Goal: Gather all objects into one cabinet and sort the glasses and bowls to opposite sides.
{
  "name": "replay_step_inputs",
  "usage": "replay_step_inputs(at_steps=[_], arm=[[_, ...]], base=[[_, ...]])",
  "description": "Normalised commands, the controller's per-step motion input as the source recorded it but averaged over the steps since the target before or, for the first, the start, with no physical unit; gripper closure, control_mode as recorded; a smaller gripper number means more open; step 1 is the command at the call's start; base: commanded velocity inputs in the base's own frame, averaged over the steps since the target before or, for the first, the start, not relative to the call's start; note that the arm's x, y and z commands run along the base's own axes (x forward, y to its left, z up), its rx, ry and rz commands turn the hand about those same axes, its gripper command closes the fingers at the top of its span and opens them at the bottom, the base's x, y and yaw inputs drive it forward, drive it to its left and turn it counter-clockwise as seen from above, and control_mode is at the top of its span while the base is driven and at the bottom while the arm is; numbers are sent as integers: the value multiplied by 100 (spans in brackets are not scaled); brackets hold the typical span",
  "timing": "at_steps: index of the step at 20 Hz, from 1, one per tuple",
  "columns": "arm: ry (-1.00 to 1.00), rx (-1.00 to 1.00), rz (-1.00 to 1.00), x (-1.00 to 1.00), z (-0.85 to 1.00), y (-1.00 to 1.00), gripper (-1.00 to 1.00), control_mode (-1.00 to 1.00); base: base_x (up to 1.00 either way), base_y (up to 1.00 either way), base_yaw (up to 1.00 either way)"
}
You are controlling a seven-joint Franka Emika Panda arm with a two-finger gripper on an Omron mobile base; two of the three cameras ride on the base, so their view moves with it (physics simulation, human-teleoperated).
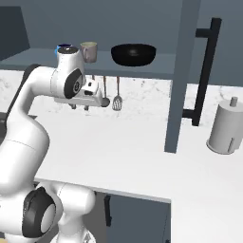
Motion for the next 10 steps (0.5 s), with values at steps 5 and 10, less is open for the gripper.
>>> replay_step_inputs(at_steps=[5, 10], arm=[[0, 0, 0, 0, 0, 0, -100, 100], [0, 0, 0, 0, 0, 0, -100, 100]], base=[[-4, 0, 0], [-60, 0, 0]])
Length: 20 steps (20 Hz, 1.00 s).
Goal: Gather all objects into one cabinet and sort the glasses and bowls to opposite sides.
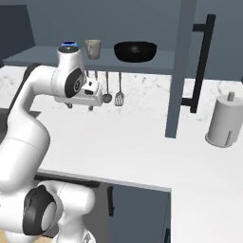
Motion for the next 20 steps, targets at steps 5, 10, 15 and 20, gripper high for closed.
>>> replay_step_inputs(at_steps=[5, 10, 15, 20], arm=[[0, 0, 0, 0, 0, 0, -100, 100], [0, 0, 0, 0, 0, 0, -100, 100], [0, 0, 0, 0, 0, 0, -100, 100], [0, 0, 0, 0, 0, 0, -100, 100]], base=[[-79, 0, 0], [-61, 0, 0], [-24, 22, 1], [0, 59, 22]])
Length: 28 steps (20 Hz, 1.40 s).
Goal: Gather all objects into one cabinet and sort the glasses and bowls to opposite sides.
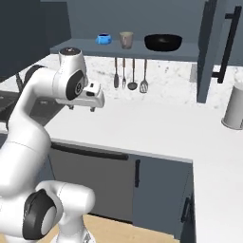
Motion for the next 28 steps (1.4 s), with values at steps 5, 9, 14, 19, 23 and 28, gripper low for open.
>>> replay_step_inputs(at_steps=[5, 9, 14, 19, 23, 28], arm=[[0, 0, 0, 0, 0, 0, -100, 100], [0, 0, 0, 0, 0, 0, -100, 100], [0, 0, 0, 0, 0, 0, -100, 100], [0, 0, 0, 0, 0, 0, -100, 100], [0, 0, 0, 0, 0, 0, -100, 100], [0, 0, 0, 0, 0, 0, -100, 100]], base=[[0, 45, 33], [0, 40, 34], [-4, 37, 35], [-13, 34, 37], [-2, 42, 39], [0, 42, 40]])
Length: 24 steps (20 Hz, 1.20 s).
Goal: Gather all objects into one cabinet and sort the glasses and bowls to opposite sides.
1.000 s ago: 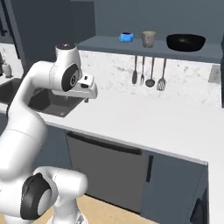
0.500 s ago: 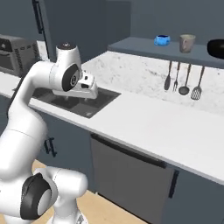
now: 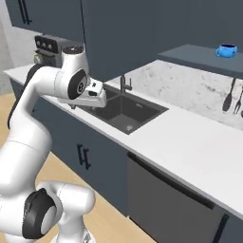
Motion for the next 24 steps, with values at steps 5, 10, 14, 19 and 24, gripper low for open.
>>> replay_step_inputs(at_steps=[5, 10, 14, 19, 24], arm=[[0, 0, 0, 0, 0, 0, -100, 100], [0, 0, 0, 0, 0, 0, -100, 100], [0, 0, 0, 0, 0, 0, -100, 100], [0, 0, 0, 0, 0, 0, -100, 100], [0, 0, 0, 0, 0, 0, -100, 100]], base=[[0, 41, 40], [0, 40, 40], [0, 39, 42], [0, 38, 45], [0, 37, 47]])
